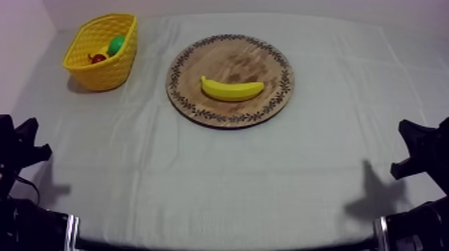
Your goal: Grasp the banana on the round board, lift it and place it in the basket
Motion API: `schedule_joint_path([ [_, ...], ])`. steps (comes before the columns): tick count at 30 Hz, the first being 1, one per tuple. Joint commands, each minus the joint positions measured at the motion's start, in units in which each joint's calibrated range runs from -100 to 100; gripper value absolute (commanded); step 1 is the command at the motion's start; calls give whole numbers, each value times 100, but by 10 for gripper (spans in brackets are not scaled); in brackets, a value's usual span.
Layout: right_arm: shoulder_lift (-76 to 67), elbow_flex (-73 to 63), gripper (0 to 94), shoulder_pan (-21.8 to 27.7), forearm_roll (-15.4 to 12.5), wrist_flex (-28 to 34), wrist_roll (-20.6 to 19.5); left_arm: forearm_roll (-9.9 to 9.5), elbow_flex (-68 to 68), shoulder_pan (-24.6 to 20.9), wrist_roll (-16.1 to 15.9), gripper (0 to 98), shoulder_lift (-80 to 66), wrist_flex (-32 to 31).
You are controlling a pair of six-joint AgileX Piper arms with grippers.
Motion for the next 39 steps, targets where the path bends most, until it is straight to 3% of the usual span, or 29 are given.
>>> schedule_joint_path([
  [1,0,-3,3,0,0,-2,-1,31,25,0,471,0,-12,-66],
  [12,0,-3,3,0,0,-2,-1,31,-13,-12,550,0,-12,93],
  [21,0,-3,3,0,0,-2,-1,24,-585,-74,344,0,376,121],
  [32,0,-3,3,0,0,-2,-1,214,-3477,348,222,0,2735,452],
  [39,0,-3,3,0,0,-2,-1,380,-6196,558,125,0,4532,1604],
])
